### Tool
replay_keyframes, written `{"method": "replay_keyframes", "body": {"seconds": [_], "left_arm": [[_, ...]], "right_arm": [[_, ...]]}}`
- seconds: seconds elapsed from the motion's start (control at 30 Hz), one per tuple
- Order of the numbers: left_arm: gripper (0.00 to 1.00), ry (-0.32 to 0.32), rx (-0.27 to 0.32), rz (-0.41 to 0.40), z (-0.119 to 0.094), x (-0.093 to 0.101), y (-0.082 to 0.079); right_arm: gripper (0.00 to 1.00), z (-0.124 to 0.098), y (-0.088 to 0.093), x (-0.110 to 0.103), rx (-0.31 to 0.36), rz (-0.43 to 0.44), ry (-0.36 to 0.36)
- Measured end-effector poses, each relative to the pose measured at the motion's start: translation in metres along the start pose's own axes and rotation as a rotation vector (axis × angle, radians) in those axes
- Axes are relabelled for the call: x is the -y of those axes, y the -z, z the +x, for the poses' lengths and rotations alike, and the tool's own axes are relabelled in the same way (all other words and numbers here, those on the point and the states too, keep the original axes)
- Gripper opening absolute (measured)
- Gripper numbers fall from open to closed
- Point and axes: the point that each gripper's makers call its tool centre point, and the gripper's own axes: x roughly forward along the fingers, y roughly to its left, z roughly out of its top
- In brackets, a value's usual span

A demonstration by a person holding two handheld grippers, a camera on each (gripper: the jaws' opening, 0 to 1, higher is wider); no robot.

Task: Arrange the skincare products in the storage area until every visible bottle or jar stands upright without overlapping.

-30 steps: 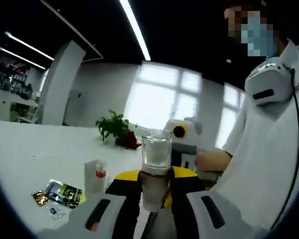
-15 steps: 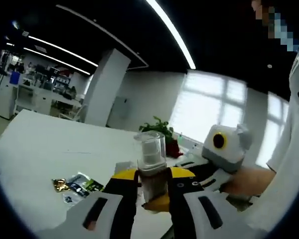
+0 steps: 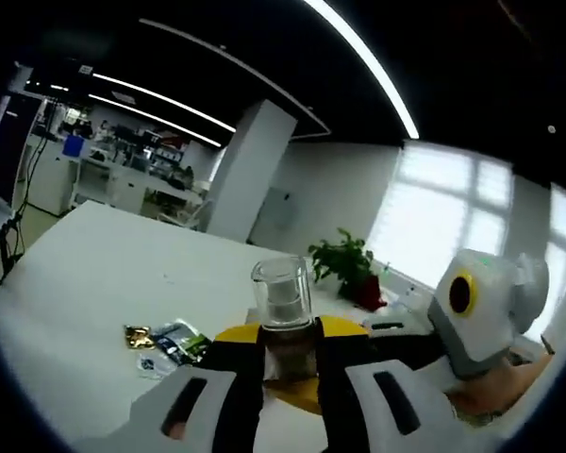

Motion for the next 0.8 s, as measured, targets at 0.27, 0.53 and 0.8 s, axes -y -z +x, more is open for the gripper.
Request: {"method": "replay_keyframes", "body": {"seconds": [0.27, 0.53, 0.8], "left_arm": [[0.17, 0.074, -0.048, 0.045, 0.003, 0.008, 0.004], [0.16, 0.164, -0.079, 0.036, -0.001, 0.013, 0.006], [0.15, 0.314, -0.123, 0.158, -0.003, 0.035, 0.007]], "right_arm": [[0.21, -0.007, 0.006, 0.004, -0.003, 0.006, 0.02], [0.22, -0.016, 0.007, -0.002, 0.043, 0.013, -0.013], [0.24, -0.027, 0.005, -0.006, 0.105, 0.032, -0.091]]}}
